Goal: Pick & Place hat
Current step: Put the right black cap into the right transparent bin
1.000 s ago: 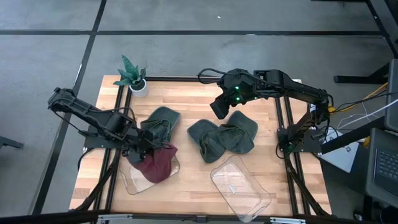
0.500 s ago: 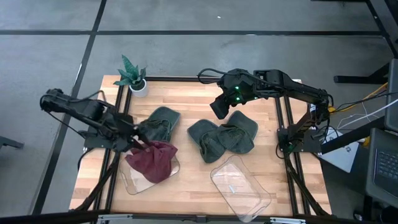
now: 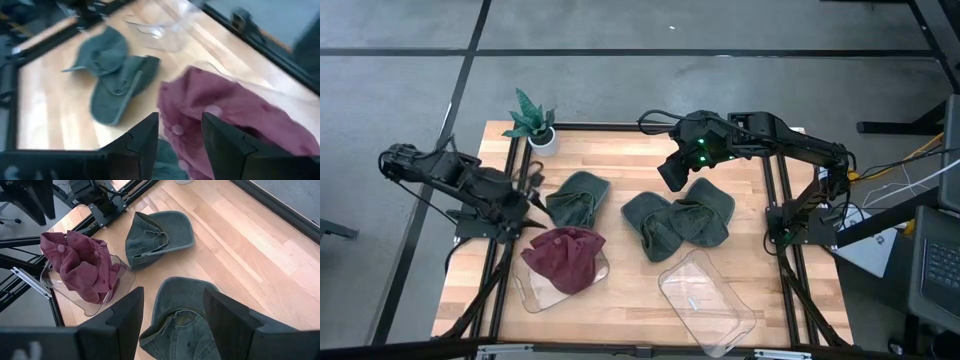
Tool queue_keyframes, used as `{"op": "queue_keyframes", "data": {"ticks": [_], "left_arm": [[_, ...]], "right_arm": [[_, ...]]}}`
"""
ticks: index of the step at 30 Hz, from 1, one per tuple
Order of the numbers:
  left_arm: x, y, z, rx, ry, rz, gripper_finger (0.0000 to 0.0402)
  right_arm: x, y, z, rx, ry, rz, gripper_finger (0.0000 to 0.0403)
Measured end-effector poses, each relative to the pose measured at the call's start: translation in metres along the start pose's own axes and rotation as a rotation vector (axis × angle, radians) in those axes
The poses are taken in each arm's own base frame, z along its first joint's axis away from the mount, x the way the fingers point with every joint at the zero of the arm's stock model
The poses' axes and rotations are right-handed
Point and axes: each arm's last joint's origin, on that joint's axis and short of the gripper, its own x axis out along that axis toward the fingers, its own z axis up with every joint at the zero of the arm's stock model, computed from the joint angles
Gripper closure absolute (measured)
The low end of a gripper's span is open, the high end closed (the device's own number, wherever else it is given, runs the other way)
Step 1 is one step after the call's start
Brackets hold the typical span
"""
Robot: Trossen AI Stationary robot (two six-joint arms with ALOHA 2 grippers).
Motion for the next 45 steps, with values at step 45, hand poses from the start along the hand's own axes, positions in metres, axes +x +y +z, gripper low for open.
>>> {"op": "queue_keyframes", "data": {"ticks": [45], "left_arm": [[0.032, -0.020, -0.091, -0.488, -1.048, 0.288, 0.0258]], "right_arm": [[0.000, -0.002, 0.001, -0.018, -0.042, -0.066, 0.0198]]}}
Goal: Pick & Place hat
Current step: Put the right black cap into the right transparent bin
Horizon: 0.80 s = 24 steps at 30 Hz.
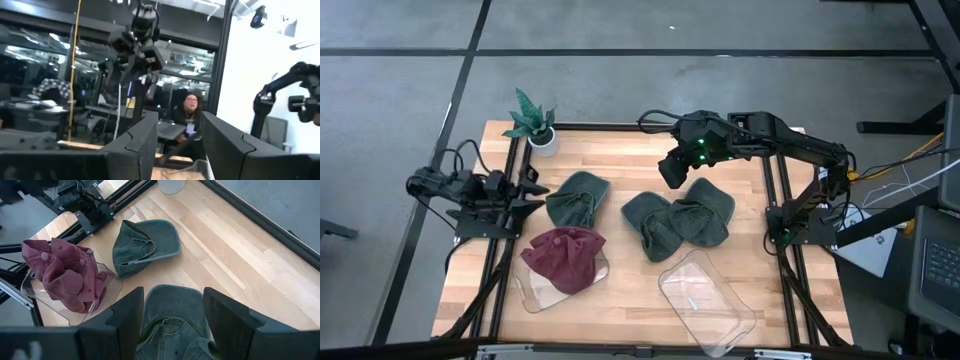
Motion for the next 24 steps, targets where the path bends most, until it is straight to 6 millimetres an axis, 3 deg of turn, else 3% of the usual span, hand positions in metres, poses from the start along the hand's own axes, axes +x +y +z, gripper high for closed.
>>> {"op": "queue_keyframes", "data": {"ticks": [11, 18, 24], "left_arm": [[-0.004, 0.005, -0.039, -0.030, -0.037, 0.006, 0.0258], [-0.004, 0.012, -0.044, 0.009, 0.012, 0.112, 0.0258], [-0.003, 0.015, -0.052, -0.003, 0.116, -0.043, 0.0258]], "right_arm": [[0.000, 0.000, 0.000, -0.002, 0.002, -0.002, 0.0198], [0.000, -0.001, -0.002, -0.009, 0.017, -0.012, 0.0198], [0.000, -0.001, -0.002, -0.009, 0.017, -0.012, 0.0198]]}}
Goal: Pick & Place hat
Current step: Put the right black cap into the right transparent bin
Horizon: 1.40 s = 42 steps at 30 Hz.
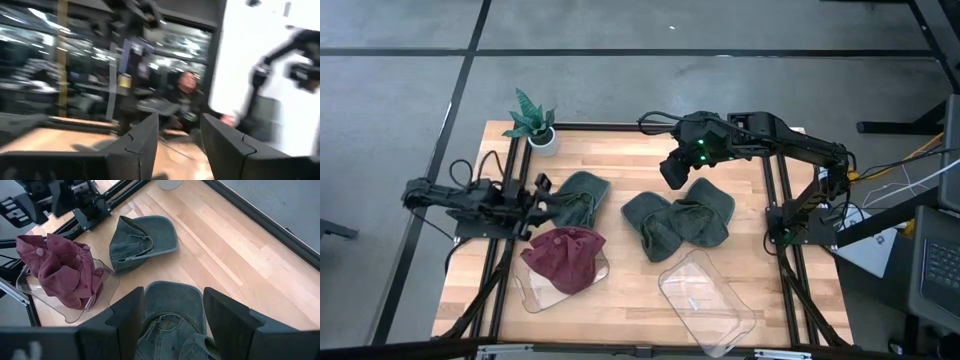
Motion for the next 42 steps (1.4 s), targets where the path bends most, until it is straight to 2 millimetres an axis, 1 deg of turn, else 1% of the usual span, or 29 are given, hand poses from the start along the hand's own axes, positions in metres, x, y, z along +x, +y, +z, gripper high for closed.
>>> {"op": "queue_keyframes", "data": {"ticks": [3, 9, 16, 19, 25, 29, 32, 36, 38, 42], "left_arm": [[0.000, 0.003, -0.005, -0.018, 0.060, -0.029, 0.0258], [-0.002, 0.012, -0.015, -0.010, 0.163, 0.066, 0.0258], [-0.004, 0.016, -0.025, -0.018, 0.268, 0.120, 0.0258], [-0.004, 0.017, -0.025, -0.003, 0.272, 0.127, 0.0258], [-0.004, 0.018, -0.026, 0.017, 0.280, 0.148, 0.0258], [-0.004, 0.018, -0.026, 0.011, 0.285, 0.140, 0.0258], [-0.004, 0.018, -0.026, 0.011, 0.285, 0.140, 0.0258], [-0.004, 0.018, -0.026, 0.010, 0.285, 0.140, 0.0258], [-0.004, 0.018, -0.026, 0.010, 0.285, 0.140, 0.0258], [-0.004, 0.018, -0.026, 0.010, 0.285, 0.140, 0.0258]], "right_arm": [[0.000, 0.000, 0.000, -0.004, 0.001, -0.001, 0.0198], [0.000, -0.002, -0.004, -0.011, 0.038, -0.024, 0.0198], [0.000, -0.003, -0.005, -0.013, 0.055, -0.035, 0.0198], [0.000, -0.004, -0.006, -0.021, 0.057, -0.036, 0.0198], [0.000, -0.005, -0.007, -0.096, 0.074, -0.043, 0.0198], [-0.001, -0.006, -0.011, -0.082, 0.115, -0.055, 0.0198], [-0.001, -0.005, -0.011, -0.073, 0.140, -0.015, 0.0198], [-0.001, -0.005, -0.014, -0.124, 0.194, 0.042, 0.0198], [-0.002, -0.008, -0.019, -0.139, 0.246, 0.015, 0.0198], [-0.006, -0.017, -0.029, -0.239, 0.352, -0.092, 0.0198]]}}
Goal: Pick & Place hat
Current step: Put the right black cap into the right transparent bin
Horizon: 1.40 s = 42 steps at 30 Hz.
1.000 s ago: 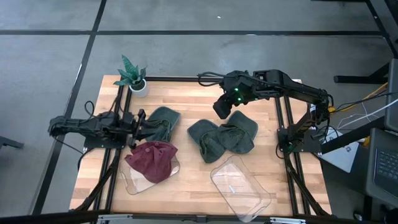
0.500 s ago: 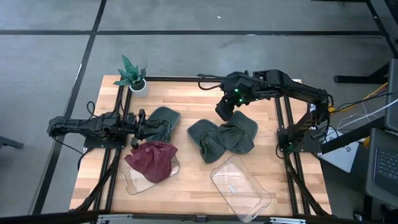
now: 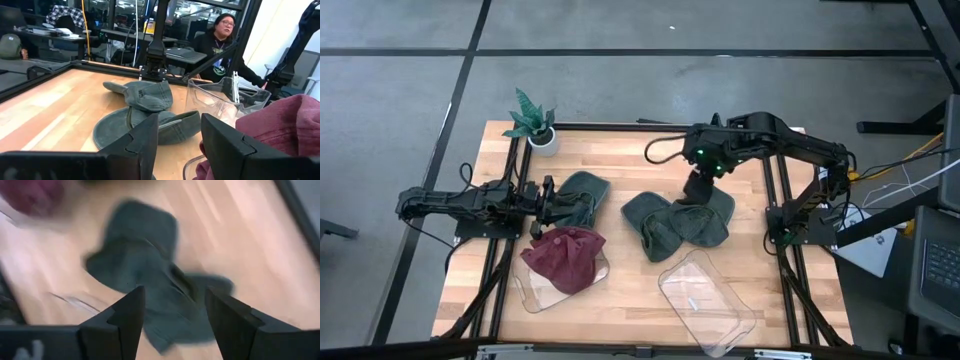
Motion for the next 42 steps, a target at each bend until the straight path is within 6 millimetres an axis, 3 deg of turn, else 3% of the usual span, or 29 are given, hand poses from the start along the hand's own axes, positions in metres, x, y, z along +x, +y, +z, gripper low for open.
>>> {"op": "queue_keyframes", "data": {"ticks": [8, 20, 29, 42], "left_arm": [[0.000, 0.000, 0.000, 0.000, 0.000, 0.000, 0.0258], [0.000, 0.000, 0.000, 0.000, 0.000, -0.001, 0.0258], [0.000, 0.000, 0.000, 0.000, -0.001, -0.003, 0.0258], [0.000, 0.000, 0.001, 0.000, -0.007, -0.004, 0.0258]], "right_arm": [[0.019, 0.006, -0.013, -0.115, 0.106, 0.009, 0.0198], [0.112, 0.045, -0.066, -0.295, 0.299, -0.014, 0.0198], [0.157, 0.045, -0.095, -0.210, 0.342, 0.008, 0.0198], [0.194, 0.037, -0.102, -0.107, 0.268, 0.084, 0.0198]]}}
